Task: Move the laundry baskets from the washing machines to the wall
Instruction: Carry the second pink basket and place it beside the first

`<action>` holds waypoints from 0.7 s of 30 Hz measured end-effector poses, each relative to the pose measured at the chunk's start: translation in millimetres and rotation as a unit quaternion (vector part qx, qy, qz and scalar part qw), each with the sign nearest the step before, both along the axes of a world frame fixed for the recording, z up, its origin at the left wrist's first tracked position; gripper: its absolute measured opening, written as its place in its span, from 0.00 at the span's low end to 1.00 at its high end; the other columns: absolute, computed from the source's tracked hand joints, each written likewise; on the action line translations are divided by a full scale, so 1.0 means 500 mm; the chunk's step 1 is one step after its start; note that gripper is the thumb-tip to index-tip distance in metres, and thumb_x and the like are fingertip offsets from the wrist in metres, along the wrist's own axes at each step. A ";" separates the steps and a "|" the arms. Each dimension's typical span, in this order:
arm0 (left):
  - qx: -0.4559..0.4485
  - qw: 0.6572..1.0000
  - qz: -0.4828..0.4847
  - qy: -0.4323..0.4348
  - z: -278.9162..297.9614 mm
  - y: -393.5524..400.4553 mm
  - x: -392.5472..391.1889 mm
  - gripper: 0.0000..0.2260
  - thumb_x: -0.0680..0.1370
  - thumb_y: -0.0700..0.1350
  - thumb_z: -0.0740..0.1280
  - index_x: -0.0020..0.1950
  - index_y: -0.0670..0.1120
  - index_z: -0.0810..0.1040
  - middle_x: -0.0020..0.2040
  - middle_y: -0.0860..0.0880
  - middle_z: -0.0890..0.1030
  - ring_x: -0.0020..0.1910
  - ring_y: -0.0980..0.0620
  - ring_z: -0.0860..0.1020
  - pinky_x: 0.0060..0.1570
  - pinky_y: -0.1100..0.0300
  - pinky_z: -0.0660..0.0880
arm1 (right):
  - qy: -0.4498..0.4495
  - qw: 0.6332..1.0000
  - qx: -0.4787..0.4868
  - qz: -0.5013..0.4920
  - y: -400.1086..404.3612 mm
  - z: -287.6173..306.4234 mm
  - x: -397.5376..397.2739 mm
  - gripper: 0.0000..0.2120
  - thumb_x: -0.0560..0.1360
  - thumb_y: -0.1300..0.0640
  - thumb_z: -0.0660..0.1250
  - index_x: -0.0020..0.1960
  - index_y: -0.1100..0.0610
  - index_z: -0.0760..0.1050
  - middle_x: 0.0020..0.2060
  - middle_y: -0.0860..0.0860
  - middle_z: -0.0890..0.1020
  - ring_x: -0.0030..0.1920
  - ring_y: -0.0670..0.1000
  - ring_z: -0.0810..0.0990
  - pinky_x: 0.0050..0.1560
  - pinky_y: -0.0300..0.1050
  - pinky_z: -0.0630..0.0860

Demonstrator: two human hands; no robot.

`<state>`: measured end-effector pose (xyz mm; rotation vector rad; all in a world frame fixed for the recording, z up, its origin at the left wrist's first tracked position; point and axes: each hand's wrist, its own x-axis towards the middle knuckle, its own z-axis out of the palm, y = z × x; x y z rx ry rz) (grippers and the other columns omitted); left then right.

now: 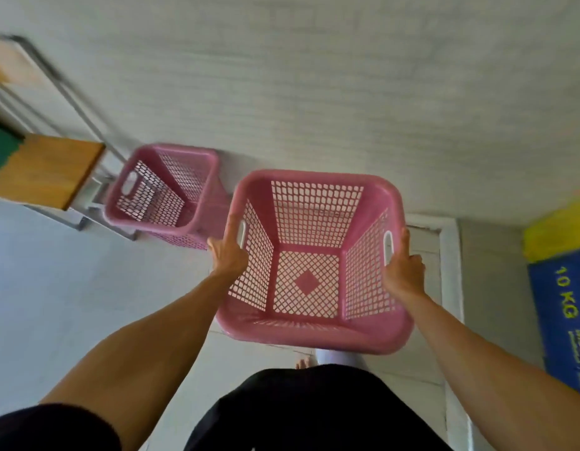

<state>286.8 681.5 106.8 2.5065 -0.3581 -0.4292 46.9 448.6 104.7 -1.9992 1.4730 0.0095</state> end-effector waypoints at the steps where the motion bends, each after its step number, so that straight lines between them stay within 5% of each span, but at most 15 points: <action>1: -0.008 1.000 0.013 -0.010 -0.004 0.010 0.031 0.42 0.77 0.31 0.57 0.73 0.73 0.48 0.62 0.36 0.68 0.57 0.37 0.74 0.55 0.43 0.78 | 0.000 1.000 0.002 0.008 0.000 -0.002 0.038 0.28 0.85 0.43 0.50 0.78 0.31 0.38 0.58 0.65 0.72 0.54 0.67 0.80 0.48 0.64 0.84; 4: -0.024 1.000 0.010 -0.013 -0.026 0.021 0.122 0.40 0.77 0.32 0.59 0.74 0.71 0.50 0.71 0.38 0.66 0.62 0.36 0.74 0.59 0.45 0.77 | 0.015 0.999 0.007 0.032 -0.008 -0.023 0.142 0.29 0.86 0.48 0.51 0.79 0.32 0.38 0.60 0.66 0.72 0.56 0.67 0.79 0.51 0.65 0.83; 6: -0.029 0.999 0.016 -0.017 -0.048 0.016 0.184 0.41 0.77 0.31 0.59 0.74 0.71 0.51 0.71 0.42 0.68 0.57 0.43 0.78 0.48 0.60 0.81 | 0.018 0.999 0.025 0.038 -0.020 -0.042 0.204 0.30 0.86 0.49 0.51 0.79 0.32 0.37 0.57 0.66 0.74 0.52 0.66 0.81 0.47 0.64 0.84; 8: 0.003 1.000 0.018 -0.021 -0.066 0.005 0.243 0.40 0.76 0.32 0.62 0.75 0.68 0.52 0.71 0.44 0.72 0.49 0.54 0.77 0.46 0.74 0.73 | 0.021 0.998 0.044 0.049 -0.040 -0.065 0.261 0.31 0.86 0.48 0.51 0.79 0.33 0.36 0.53 0.65 0.76 0.44 0.64 0.84 0.38 0.58 0.85; 10: 0.039 0.999 0.027 0.005 -0.077 -0.013 0.293 0.41 0.74 0.32 0.62 0.76 0.67 0.51 0.67 0.45 0.75 0.49 0.53 0.75 0.53 0.66 0.66 | 0.033 0.996 0.055 0.058 -0.065 -0.088 0.312 0.32 0.86 0.50 0.51 0.81 0.36 0.36 0.47 0.63 0.79 0.33 0.58 0.83 0.26 0.48 0.81; 14: 0.108 0.990 0.059 0.076 -0.127 -0.037 0.398 0.42 0.72 0.33 0.61 0.77 0.64 0.46 0.62 0.40 0.75 0.59 0.39 0.74 0.56 0.47 0.73 | 0.048 0.992 0.093 0.074 -0.099 -0.134 0.399 0.29 0.86 0.48 0.48 0.82 0.40 0.37 0.36 0.60 0.79 0.23 0.52 0.78 0.18 0.38 0.72; 17: 0.129 0.986 0.058 0.089 -0.165 -0.066 0.476 0.40 0.73 0.33 0.61 0.77 0.62 0.50 0.54 0.44 0.78 0.46 0.46 0.77 0.38 0.59 0.73 | 0.081 0.987 0.097 0.099 -0.130 -0.183 0.460 0.30 0.87 0.52 0.48 0.83 0.44 0.36 0.32 0.57 0.78 0.22 0.51 0.78 0.18 0.38 0.71; 19: 0.153 0.983 0.052 0.088 -0.178 -0.077 0.514 0.34 0.73 0.35 0.64 0.76 0.55 0.59 0.48 0.47 0.80 0.38 0.50 0.77 0.33 0.63 0.73 | 0.097 0.984 0.098 0.109 -0.133 -0.206 0.481 0.31 0.87 0.52 0.49 0.83 0.46 0.36 0.31 0.55 0.78 0.22 0.49 0.77 0.16 0.36 0.69; 21: 0.176 0.977 0.066 0.098 -0.194 -0.084 0.547 0.21 0.72 0.36 0.67 0.64 0.48 0.75 0.44 0.45 0.82 0.39 0.47 0.80 0.39 0.54 0.81 | 0.102 0.981 0.112 0.121 -0.140 -0.233 0.499 0.32 0.87 0.52 0.50 0.83 0.46 0.35 0.31 0.54 0.78 0.22 0.49 0.78 0.15 0.35 0.69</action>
